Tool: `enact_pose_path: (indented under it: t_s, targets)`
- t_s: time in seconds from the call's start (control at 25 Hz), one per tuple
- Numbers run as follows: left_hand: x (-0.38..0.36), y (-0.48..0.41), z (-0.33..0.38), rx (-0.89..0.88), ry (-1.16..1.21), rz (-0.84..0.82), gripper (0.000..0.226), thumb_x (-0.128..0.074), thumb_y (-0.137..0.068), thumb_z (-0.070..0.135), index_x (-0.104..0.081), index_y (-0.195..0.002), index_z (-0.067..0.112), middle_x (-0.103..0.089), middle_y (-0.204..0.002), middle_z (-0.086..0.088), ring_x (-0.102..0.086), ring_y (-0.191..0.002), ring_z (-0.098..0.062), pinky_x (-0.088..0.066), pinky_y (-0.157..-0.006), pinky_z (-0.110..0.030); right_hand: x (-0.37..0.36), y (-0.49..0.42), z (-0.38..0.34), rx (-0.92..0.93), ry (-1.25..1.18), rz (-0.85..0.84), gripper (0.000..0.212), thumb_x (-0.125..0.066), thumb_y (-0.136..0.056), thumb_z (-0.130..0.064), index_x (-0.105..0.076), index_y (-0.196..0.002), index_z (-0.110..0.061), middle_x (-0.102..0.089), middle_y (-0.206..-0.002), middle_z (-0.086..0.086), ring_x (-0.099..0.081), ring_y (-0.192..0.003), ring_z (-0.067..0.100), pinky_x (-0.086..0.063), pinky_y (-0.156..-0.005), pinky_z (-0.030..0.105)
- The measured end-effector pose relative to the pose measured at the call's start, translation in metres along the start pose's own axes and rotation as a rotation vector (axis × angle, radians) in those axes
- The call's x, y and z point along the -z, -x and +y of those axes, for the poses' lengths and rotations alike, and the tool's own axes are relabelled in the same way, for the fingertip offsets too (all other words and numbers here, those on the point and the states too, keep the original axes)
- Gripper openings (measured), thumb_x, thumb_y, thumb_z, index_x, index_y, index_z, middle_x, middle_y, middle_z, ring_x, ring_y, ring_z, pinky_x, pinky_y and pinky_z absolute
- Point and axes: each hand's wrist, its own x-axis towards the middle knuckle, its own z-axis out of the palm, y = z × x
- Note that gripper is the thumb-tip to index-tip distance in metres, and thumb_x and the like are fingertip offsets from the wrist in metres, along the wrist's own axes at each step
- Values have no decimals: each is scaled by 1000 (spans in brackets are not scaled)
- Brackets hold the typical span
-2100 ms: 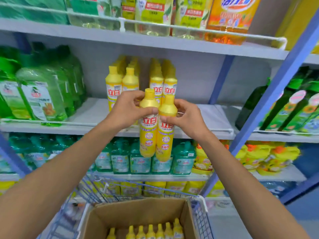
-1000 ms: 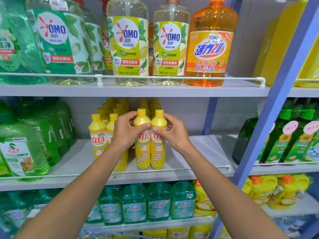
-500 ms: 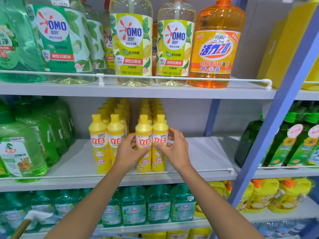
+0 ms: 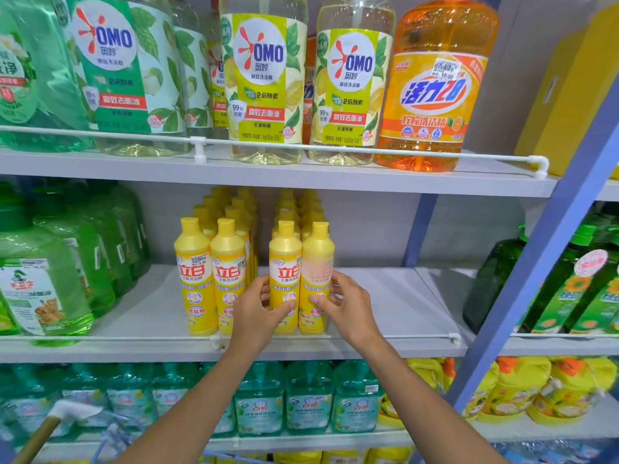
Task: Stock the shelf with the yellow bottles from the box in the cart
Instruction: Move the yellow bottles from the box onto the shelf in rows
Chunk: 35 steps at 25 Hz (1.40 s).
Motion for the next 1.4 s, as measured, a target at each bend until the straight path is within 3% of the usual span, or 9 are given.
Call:
enact_pose_path:
  t_s: [0.2,0.48,0.8,1.0,1.16,1.24,1.4]
  targets:
    - [-1,0,2,-11,-23,-2,60,-88,-76,25,-60,-129,15,-69,-111,8,-65,-99,-2,-56,-81,-19,0,1,2,18,-15,2,57,-78,-88,-29,-57,-140,-21,-64,-131,-5,-62,-102,-5,-49,-81,2]
    - [-1,3,2,45,10,-3,52,-84,-81,18,-62,-128,13,-64,-103,21,-61,-91,17,-50,-71,-3,-3,1,5,-5,-24,15,56,-78,-88,-29,-57,-140,-22,-63,-131,-5,-61,-102,-6,-47,-79,0]
    - [-5,5,4,79,-10,-16,51,-81,-84,12,-60,-131,12,-63,-104,22,-57,-89,27,-47,-69,1,-4,0,9,-9,-42,5,60,-79,-87,-34,-57,-141,-19,-64,-131,-3,-64,-115,10,-56,-97,27]
    - [5,1,11,65,-83,-73,53,-81,-84,18,-59,-133,12,-67,-115,6,-60,-97,2,-47,-75,-5,1,-2,2,-27,27,-27,57,-81,-85,-35,-61,-135,-18,-68,-128,-2,-65,-113,10,-57,-98,32]
    - [23,10,11,146,-252,-184,71,-81,-83,36,-52,-141,6,-66,-125,-4,-63,-114,-21,-52,-95,-33,15,10,-20,-46,201,-108,58,-77,-87,-42,-58,-136,-17,-65,-133,5,-59,-122,22,-51,-104,44]
    - [38,29,17,120,-435,-290,76,-76,-87,41,-47,-145,2,-61,-136,-12,-59,-123,-28,-50,-99,-39,21,29,-29,-22,366,-134,59,-73,-90,-44,-54,-137,-15,-59,-137,11,-53,-129,28,-45,-105,42]
    - [74,87,28,-167,-1054,-577,81,-68,-89,51,-32,-150,10,-49,-144,-15,-48,-131,-34,-46,-102,-45,19,88,-42,63,762,-218,70,-67,-90,-53,-45,-143,-13,-51,-141,15,-46,-131,35,-44,-107,45]
